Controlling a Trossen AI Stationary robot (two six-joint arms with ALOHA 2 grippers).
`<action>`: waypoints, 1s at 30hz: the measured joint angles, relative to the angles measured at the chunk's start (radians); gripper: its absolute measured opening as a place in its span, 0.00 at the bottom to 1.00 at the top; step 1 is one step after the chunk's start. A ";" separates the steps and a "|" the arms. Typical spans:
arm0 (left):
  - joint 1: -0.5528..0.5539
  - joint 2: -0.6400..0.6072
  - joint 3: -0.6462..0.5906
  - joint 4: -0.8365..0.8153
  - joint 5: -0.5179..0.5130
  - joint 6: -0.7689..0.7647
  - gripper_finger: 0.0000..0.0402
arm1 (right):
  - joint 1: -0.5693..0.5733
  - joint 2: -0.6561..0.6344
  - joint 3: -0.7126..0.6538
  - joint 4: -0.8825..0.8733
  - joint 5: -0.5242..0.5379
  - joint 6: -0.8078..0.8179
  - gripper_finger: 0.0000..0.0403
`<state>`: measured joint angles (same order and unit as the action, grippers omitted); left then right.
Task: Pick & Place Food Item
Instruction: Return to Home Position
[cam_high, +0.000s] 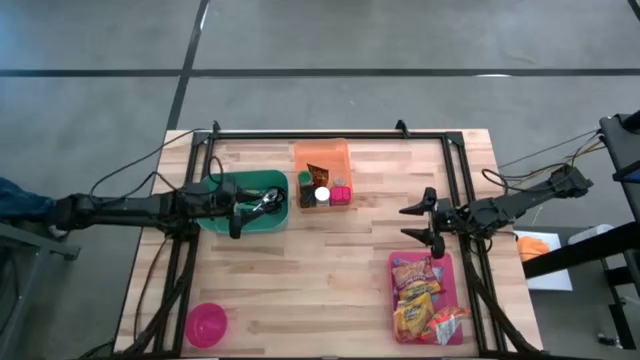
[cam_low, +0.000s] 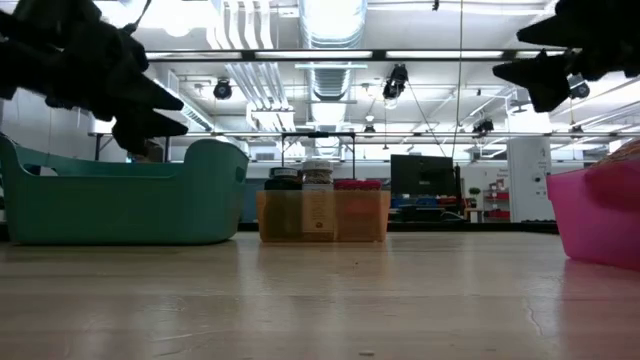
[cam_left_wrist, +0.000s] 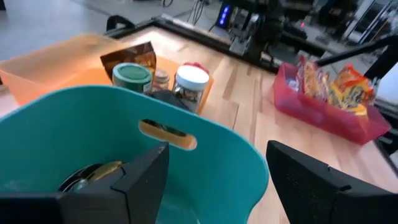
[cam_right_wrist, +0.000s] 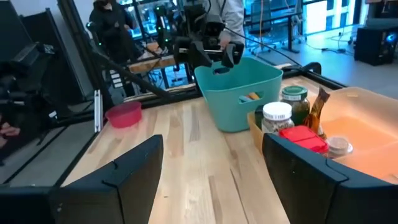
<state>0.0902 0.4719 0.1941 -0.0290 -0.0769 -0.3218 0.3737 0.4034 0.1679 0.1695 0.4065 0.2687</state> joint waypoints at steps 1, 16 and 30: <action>0.000 -0.005 -0.019 0.032 0.000 0.000 0.67 | 0.000 -0.012 -0.013 0.002 0.000 0.000 0.67; 0.000 -0.141 -0.162 0.095 -0.016 0.000 0.67 | -0.002 -0.136 -0.159 0.040 -0.048 -0.015 0.67; -0.001 -0.272 -0.191 0.073 -0.006 0.061 0.67 | -0.001 -0.140 -0.159 0.045 -0.049 -0.104 0.67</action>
<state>0.0895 0.1997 0.0033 0.0441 -0.0825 -0.2611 0.3729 0.2634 0.0086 0.2144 0.3576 0.1646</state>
